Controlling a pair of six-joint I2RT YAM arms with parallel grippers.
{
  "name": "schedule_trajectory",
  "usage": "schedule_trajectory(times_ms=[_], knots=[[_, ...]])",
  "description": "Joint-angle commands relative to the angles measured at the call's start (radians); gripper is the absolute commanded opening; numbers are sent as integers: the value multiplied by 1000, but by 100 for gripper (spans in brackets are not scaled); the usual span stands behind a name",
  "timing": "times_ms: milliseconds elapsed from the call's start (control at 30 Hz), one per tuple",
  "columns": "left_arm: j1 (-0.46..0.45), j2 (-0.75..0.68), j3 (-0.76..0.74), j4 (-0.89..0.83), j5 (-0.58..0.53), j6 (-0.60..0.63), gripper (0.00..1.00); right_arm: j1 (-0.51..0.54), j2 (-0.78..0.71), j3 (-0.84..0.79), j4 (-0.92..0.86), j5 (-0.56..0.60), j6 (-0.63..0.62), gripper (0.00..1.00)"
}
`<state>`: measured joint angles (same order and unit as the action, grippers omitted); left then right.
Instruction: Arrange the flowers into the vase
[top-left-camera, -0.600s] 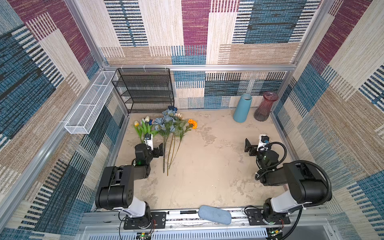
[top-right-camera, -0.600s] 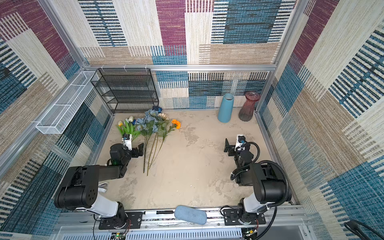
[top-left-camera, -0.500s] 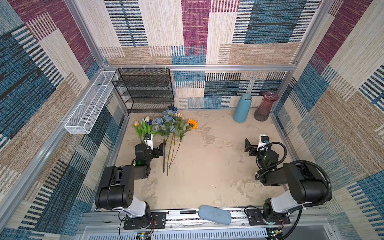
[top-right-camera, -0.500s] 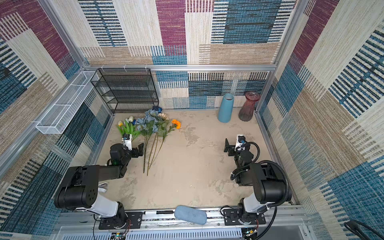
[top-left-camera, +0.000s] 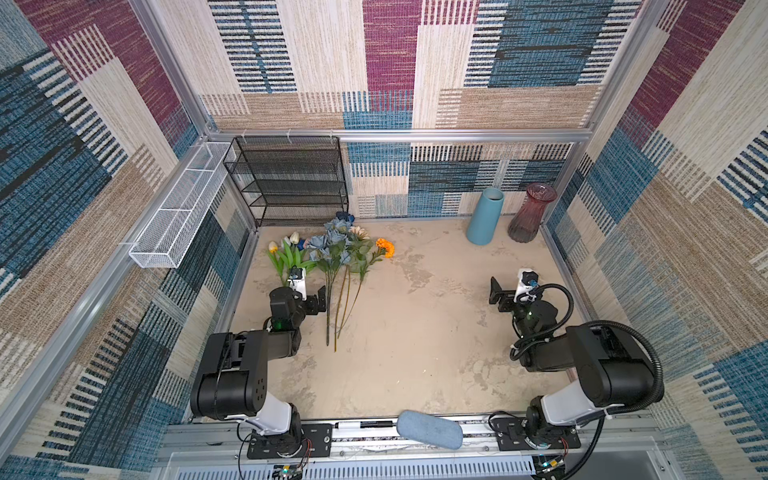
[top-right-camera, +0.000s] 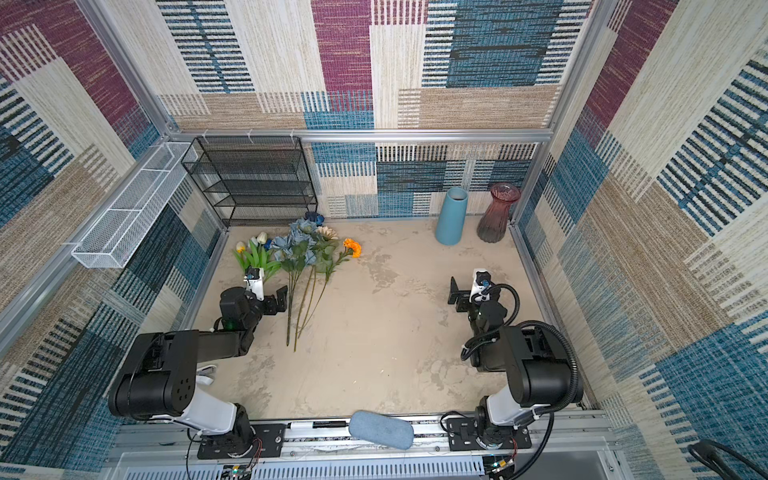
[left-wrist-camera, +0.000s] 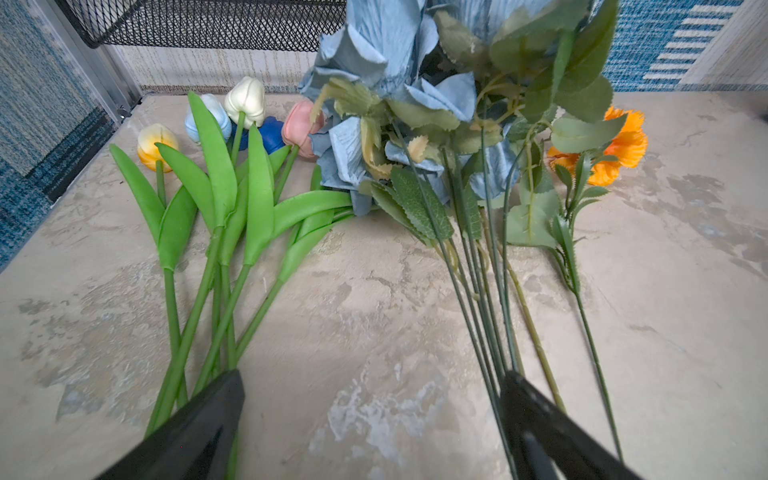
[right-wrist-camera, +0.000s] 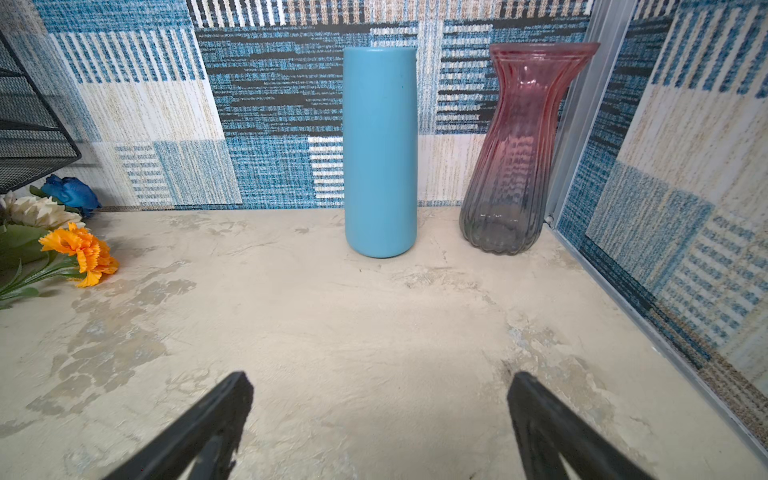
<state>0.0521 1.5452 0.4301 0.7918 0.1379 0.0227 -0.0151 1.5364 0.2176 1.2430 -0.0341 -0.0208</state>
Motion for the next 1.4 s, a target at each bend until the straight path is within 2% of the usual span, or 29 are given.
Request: schedule_trajectory(times_ms=[0, 300, 333, 400, 433, 467, 500, 567, 667, 767, 933, 1033, 1100, 1367], knots=[[0, 1, 4, 17, 11, 13, 99, 0, -2, 3, 21, -3, -1, 100], [8, -1, 3, 18, 20, 5, 99, 0, -6, 1, 28, 1, -1, 100], [8, -18, 5, 15, 21, 8, 99, 1, -41, 22, -20, 29, 6, 100], [-6, -124, 15, -81, -4, 16, 99, 1, -170, 78, -243, 81, 24, 100], [-28, -203, 47, -209, -98, 7, 98, 1, -258, 106, -314, 119, 70, 100], [-40, -287, 98, -357, -167, -50, 94, 0, -327, 112, -327, 104, 105, 100], [-41, -338, 138, -446, -156, -101, 91, 0, -367, 111, -313, 54, 118, 100], [-80, -392, 193, -476, -110, -168, 87, 0, -390, 171, -344, -61, 139, 100], [-205, -356, 324, -536, -99, -159, 89, 1, -282, 340, -452, -213, 113, 100], [-322, -260, 452, -586, -86, -123, 89, 1, -120, 511, -527, -204, 113, 100], [-437, -140, 571, -619, -68, -98, 91, 1, 114, 744, -625, -123, 83, 100], [-474, -131, 583, -628, -79, -89, 92, 0, 237, 885, -709, -74, 75, 100], [-484, -137, 575, -632, -86, -89, 94, 0, 297, 932, -702, -51, 76, 100], [-489, -173, 511, -632, -110, -93, 95, -1, 487, 1124, -703, -69, 65, 100]])
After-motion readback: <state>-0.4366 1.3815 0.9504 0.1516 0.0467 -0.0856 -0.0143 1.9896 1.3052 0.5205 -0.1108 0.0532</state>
